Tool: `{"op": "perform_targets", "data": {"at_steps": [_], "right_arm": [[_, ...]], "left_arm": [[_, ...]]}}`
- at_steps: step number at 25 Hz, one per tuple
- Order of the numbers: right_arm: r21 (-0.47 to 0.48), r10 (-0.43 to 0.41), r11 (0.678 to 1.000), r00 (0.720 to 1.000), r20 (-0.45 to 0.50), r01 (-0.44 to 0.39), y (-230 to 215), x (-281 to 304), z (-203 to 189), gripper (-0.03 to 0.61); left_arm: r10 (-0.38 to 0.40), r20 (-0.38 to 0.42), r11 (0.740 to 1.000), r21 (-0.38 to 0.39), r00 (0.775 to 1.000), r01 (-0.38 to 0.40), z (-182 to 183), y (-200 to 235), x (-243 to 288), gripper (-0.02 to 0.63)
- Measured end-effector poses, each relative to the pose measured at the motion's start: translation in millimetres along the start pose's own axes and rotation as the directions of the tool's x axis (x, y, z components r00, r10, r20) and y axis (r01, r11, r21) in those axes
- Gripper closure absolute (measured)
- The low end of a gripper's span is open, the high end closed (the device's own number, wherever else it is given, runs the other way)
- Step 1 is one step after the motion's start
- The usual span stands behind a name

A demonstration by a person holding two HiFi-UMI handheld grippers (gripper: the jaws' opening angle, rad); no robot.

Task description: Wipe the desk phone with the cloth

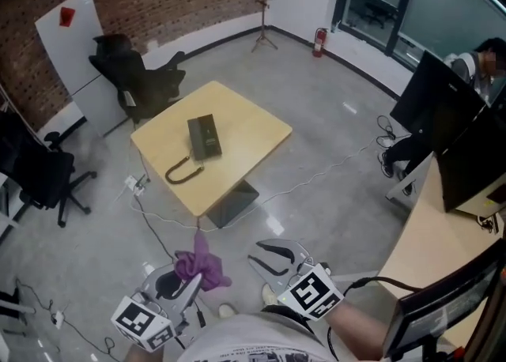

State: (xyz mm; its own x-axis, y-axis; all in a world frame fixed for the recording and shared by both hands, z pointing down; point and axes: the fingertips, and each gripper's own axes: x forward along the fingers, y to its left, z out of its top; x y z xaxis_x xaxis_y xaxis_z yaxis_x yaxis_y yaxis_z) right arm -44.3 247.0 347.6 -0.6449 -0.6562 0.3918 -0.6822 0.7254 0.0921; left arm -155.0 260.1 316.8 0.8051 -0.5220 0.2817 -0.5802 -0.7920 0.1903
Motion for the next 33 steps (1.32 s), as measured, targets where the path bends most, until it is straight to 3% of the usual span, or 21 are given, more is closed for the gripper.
{"op": "perform_targets", "data": {"at_steps": [18, 33], "right_arm": [[-0.019, -0.105, 0.994, 0.994, -0.042, 0.105, 69, -5, 7, 0.463], [-0.04, -0.077, 0.996, 0.996, -0.035, 0.075, 87, 9, 25, 0.463]], "left_arm": [[-0.116, -0.005, 0.993, -0.004, 0.993, 0.116, -32, -2, -52, 0.522], [-0.112, 0.016, 0.993, -0.044, 0.994, 0.113, -36, 11, -71, 0.522]]}}
